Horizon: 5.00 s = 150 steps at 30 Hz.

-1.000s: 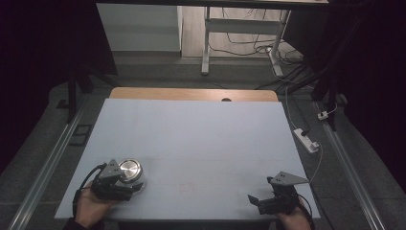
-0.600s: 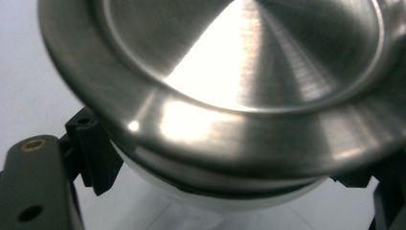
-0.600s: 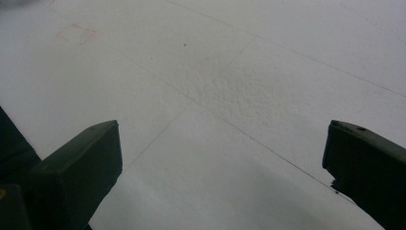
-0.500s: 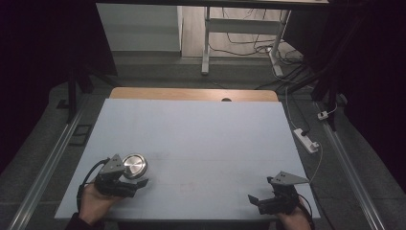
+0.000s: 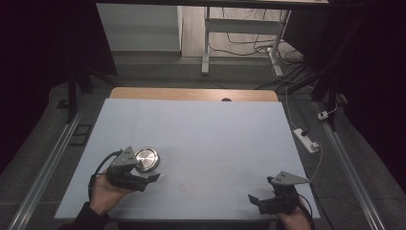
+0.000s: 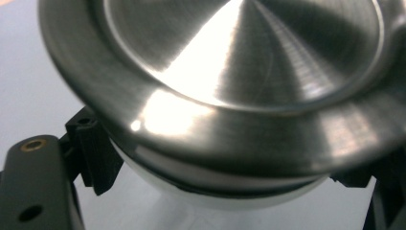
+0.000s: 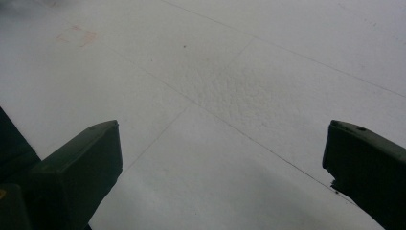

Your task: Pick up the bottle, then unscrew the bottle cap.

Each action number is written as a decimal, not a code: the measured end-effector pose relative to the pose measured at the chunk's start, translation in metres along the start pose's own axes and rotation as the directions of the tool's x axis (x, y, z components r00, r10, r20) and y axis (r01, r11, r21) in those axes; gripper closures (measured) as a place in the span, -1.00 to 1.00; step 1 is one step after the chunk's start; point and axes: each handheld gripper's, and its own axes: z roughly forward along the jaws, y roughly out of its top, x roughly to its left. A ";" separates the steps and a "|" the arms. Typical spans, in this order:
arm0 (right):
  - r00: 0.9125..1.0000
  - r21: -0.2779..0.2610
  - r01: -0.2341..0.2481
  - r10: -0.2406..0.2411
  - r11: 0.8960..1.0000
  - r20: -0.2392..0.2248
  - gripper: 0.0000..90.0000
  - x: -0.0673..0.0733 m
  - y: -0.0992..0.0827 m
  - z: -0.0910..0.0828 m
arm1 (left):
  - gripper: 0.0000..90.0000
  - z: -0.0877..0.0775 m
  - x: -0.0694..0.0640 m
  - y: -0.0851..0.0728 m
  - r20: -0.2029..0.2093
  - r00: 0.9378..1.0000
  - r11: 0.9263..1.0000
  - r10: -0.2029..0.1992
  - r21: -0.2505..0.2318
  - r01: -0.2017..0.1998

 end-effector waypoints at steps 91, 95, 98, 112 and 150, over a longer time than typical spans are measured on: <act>0.969 -0.156 0.145 -0.173 0.977 -0.180 -1.00 0.049 0.083 0.017 | -0.66 0.067 -0.020 0.078 0.131 0.985 0.994 0.113 -0.003 -0.113; 0.960 -0.178 0.146 -0.183 0.973 -0.211 -1.00 0.052 0.095 0.022 | -0.65 0.066 -0.020 0.079 0.130 0.985 0.994 0.112 -0.007 -0.112; 0.953 -0.187 0.141 -0.185 0.972 -0.241 -1.00 0.056 0.104 0.027 | -0.65 0.066 -0.020 0.079 0.129 0.985 0.994 0.113 -0.009 -0.113; 0.953 -0.142 0.197 -0.223 0.970 -0.203 -1.00 0.075 0.133 0.050 | -0.65 0.066 -0.020 0.078 0.122 0.987 0.994 0.108 -0.014 -0.107; 0.895 -0.208 0.308 -0.357 0.928 -0.268 -0.60 0.111 0.187 0.092 | -0.65 0.066 -0.023 0.079 0.185 0.971 0.988 0.153 -0.012 -0.154</act>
